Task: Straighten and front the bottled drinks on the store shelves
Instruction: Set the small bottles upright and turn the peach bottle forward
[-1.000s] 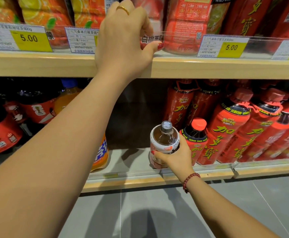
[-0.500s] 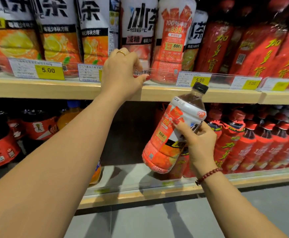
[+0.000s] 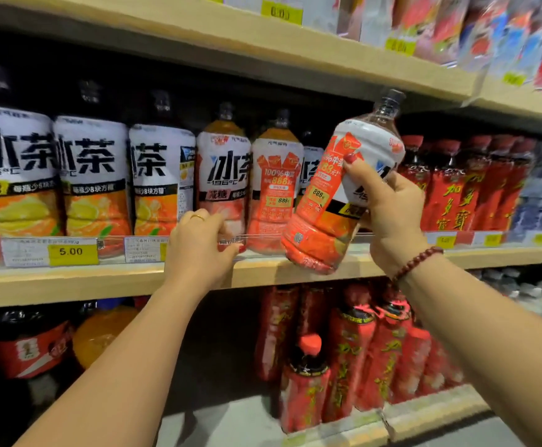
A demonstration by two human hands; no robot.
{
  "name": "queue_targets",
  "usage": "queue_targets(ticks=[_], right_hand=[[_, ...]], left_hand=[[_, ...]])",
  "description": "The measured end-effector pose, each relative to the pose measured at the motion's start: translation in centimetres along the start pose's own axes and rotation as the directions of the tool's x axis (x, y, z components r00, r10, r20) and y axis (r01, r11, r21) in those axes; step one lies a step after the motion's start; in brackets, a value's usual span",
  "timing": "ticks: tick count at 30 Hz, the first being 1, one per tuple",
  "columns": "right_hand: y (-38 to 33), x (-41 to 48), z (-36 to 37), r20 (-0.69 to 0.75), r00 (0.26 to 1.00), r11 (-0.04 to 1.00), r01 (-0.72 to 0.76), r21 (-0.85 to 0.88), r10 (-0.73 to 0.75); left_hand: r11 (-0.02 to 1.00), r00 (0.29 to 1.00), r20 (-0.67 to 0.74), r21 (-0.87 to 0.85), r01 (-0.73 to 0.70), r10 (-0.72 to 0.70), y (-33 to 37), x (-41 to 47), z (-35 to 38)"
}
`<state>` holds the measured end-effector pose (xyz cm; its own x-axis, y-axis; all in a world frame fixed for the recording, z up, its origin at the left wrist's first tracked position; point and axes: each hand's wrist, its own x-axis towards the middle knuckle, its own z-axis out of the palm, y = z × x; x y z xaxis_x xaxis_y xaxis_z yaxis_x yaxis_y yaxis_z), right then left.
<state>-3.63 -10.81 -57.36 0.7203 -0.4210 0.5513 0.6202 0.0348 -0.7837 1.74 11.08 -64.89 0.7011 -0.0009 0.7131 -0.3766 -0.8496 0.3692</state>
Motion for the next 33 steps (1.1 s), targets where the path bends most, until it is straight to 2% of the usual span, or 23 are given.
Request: queue_targets(ticks=[6, 11, 17, 23, 28, 33], right_hand=[[-1.4, 4.3, 0.4, -0.089, 0.979, 0.975, 0.17, -0.14, -0.184], [-0.1, 5.7, 0.6, -0.127, 0.956, 0.938, 0.223, -0.266, -0.264], [2.6, 6.2, 0.4, -0.087, 0.976, 0.907, 0.153, -0.393, -0.202], [5.1, 6.5, 0.8, 0.067, 0.991, 0.881, 0.135, -0.453, -0.118], [5.9, 8.2, 0.6, 0.081, 0.997, 0.882, 0.047, -0.469, -0.01], [6.9, 9.7, 0.8, 0.121, 0.984, 0.764, -0.021, -0.644, 0.129]], left_hand=[[0.999, 0.999, -0.049, 0.03, -0.016, 0.018, -0.1, 0.0, 0.4], [0.999, 0.998, -0.054, 0.016, -0.041, 0.042, -0.3, -0.1, 0.5], [0.999, 0.998, -0.053, 0.005, -0.043, 0.043, -0.4, -0.2, 0.6], [0.998, 0.996, -0.067, -0.01, -0.056, 0.055, -0.5, -0.2, 0.7], [0.998, 0.994, -0.088, -0.015, -0.065, 0.063, -0.5, -0.2, 0.9], [0.998, 0.994, -0.088, 0.011, -0.063, 0.064, -0.7, -0.2, 1.0]])
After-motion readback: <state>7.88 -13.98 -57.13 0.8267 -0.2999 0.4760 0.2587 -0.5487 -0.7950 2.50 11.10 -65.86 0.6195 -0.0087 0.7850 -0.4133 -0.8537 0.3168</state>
